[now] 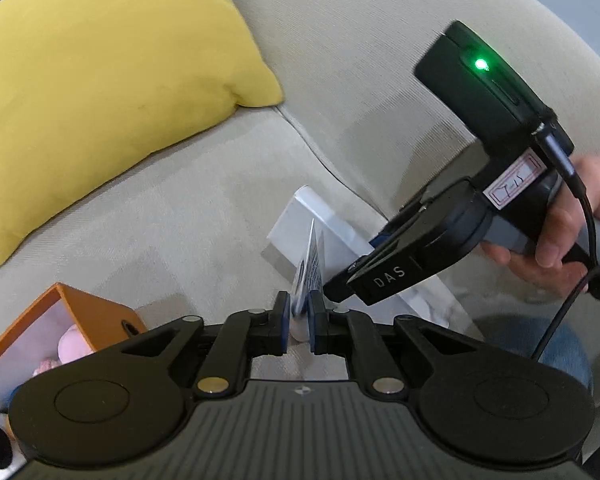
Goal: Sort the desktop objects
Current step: 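Lift the lotion tube with the left tool while the right tool lifts the white box, then carry the lotion tube and white box over the shoebox with both tools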
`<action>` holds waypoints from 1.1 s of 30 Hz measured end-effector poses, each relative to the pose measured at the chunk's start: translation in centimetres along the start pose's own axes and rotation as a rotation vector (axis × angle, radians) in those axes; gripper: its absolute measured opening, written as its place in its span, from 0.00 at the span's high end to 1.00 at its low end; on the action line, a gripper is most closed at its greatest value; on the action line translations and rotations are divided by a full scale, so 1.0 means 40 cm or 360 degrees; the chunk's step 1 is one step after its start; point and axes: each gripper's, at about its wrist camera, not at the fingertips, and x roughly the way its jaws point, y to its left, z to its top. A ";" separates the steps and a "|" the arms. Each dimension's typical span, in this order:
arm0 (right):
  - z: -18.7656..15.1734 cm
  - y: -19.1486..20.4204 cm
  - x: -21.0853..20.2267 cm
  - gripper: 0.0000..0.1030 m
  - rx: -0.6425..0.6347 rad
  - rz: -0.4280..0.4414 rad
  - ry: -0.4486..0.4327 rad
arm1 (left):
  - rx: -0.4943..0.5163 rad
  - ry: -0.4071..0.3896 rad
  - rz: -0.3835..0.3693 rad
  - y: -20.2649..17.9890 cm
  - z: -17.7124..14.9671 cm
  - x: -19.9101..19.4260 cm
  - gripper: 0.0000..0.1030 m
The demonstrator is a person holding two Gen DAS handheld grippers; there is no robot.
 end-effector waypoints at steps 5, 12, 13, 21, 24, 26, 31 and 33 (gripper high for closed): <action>-0.020 -0.008 0.010 0.70 -0.0007 -0.0026 0.0018 | 0.0175 0.0053 0.0069 -0.044 0.019 0.026 0.89; -0.041 0.000 0.016 0.70 -0.0089 -0.0095 0.0074 | 0.0288 0.0086 0.0177 -0.079 0.027 0.079 0.87; -0.042 0.001 0.017 0.70 -0.0099 -0.0097 0.0075 | 0.0283 0.0082 0.0184 -0.079 0.026 0.084 0.87; -0.042 0.007 0.000 0.65 -0.0146 -0.0102 0.0067 | 0.0148 0.0003 0.0236 -0.082 -0.009 0.030 0.88; -0.043 0.007 -0.002 0.67 -0.0155 -0.0112 0.0070 | 0.0070 -0.0075 0.0240 -0.081 -0.024 -0.015 0.88; -0.044 0.010 -0.002 0.70 -0.0165 -0.0138 0.0057 | 0.0029 -0.0146 0.0236 -0.090 -0.037 -0.072 0.89; -0.062 0.030 -0.017 0.71 -0.0225 -0.0191 -0.0003 | -0.0072 -0.0327 0.0263 -0.097 -0.087 -0.255 0.89; -0.071 0.048 -0.039 0.71 -0.0281 -0.0220 -0.0053 | -0.0107 -0.0391 0.0285 -0.094 -0.113 -0.337 0.89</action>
